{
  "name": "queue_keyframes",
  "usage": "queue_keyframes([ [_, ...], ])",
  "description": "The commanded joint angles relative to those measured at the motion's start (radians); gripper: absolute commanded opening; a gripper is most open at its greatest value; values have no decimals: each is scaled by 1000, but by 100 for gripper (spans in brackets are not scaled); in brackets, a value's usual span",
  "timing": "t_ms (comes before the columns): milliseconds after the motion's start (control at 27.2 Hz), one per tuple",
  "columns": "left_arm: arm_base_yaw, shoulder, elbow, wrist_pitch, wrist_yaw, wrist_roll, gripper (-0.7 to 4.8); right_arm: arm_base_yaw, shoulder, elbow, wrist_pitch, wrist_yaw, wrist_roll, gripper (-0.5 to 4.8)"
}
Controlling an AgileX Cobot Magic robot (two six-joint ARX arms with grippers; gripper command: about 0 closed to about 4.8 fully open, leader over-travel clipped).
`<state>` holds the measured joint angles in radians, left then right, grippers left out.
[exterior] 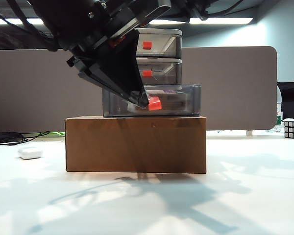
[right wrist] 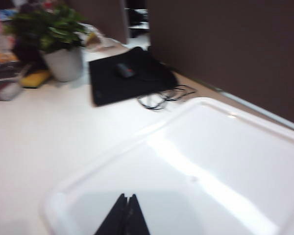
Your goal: Open the third layer of the drawer on the table, pick up a pack of napkins on the table and put it in, and finally close the drawer.
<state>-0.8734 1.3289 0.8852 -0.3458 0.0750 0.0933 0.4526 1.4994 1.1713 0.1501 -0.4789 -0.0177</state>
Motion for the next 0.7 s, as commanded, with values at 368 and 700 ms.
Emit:
queue_keyframes([
  [368,3,0,2,15,-63,5,-5,2,89,66,-100,73,-36,-6],
  [700,4,1,-49,162,-172,31,-5,2,89,66,-163,83,-36,-6],
])
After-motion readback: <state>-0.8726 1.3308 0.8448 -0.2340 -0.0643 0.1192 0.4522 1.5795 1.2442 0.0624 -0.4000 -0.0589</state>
